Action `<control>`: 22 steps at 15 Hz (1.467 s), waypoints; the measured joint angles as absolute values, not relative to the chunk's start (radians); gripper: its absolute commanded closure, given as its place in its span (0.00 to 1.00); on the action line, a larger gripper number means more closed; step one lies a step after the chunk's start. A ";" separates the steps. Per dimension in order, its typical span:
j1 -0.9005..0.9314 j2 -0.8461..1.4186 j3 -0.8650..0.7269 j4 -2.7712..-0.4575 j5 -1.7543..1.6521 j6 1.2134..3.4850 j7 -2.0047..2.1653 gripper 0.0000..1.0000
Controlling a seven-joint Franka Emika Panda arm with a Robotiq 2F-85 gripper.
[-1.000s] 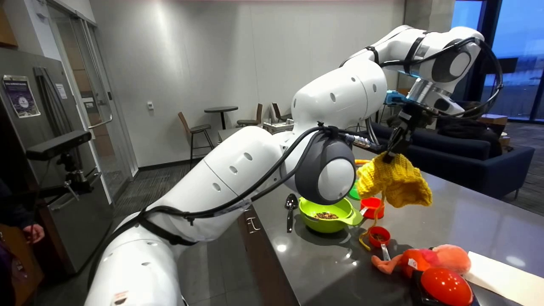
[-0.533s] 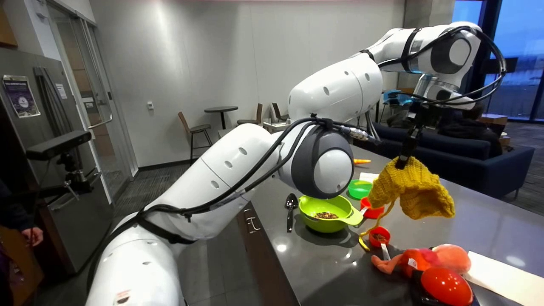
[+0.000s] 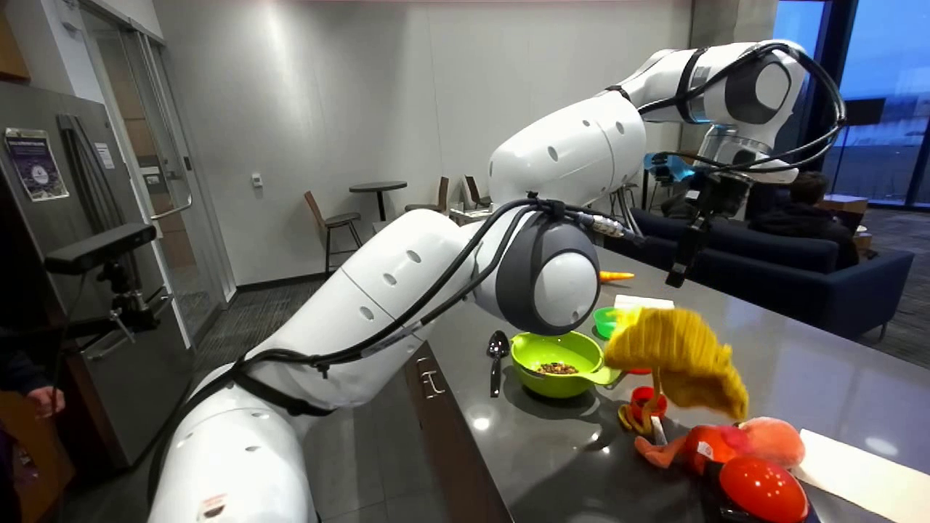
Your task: Move the yellow cloth and plush toy backwards then lift up the yellow cloth and set it back down on the counter.
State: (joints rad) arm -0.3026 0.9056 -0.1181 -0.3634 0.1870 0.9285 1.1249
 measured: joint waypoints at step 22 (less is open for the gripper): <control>-0.278 1.061 -0.014 -0.375 0.143 1.121 0.271 0.00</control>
